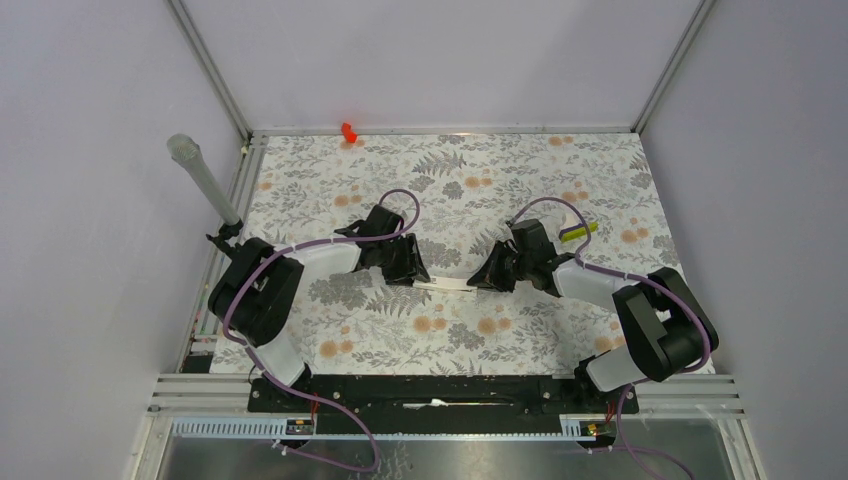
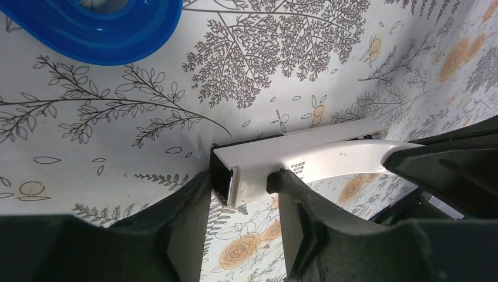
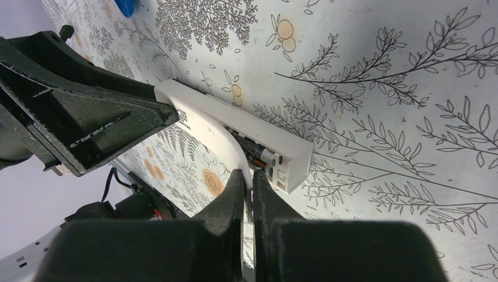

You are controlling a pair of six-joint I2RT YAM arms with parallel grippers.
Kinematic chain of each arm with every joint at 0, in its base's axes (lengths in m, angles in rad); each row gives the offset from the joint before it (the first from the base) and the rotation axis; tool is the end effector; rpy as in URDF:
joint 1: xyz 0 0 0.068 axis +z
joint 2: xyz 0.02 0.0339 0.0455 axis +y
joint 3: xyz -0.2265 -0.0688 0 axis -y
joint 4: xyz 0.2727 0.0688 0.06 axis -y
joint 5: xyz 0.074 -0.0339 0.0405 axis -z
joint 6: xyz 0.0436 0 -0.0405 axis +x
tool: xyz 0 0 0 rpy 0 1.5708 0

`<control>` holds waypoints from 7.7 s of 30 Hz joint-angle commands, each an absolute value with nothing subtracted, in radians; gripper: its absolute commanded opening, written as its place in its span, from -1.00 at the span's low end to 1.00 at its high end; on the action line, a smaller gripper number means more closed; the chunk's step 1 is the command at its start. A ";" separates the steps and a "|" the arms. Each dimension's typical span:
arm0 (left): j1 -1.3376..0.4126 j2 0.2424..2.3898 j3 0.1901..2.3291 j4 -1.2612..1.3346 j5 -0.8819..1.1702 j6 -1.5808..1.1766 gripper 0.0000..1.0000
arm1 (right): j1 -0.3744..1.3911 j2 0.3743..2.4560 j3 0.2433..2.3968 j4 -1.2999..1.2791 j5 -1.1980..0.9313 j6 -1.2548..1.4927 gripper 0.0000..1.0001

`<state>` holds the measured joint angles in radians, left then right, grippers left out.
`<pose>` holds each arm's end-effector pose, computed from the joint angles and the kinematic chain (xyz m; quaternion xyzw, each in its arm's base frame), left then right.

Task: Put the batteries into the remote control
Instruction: Load the battery cover into the remote control.

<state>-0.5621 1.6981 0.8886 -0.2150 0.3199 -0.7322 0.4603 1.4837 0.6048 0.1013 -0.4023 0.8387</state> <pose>0.2806 -0.1930 0.0835 -0.0379 0.9508 -0.2829 0.1200 0.2628 0.1494 0.0874 0.0942 0.9022 0.3757 0.1900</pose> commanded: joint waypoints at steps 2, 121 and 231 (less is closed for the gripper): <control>-0.568 1.768 0.840 -0.338 0.212 -0.689 -0.16 | 0.466 1.512 0.596 -0.079 -0.329 0.754 -0.84; -0.503 1.758 0.708 -0.009 0.577 -0.720 -1.00 | 0.742 1.974 0.921 -0.213 -0.024 1.001 -0.06; -0.478 1.662 0.789 -0.121 0.498 -0.772 -0.82 | 0.635 1.757 0.917 -0.381 0.208 1.145 0.06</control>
<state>-0.4652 1.6722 0.7269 0.0444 0.5678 -0.8360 0.6655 1.7313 1.0130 -0.5049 0.2134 1.2377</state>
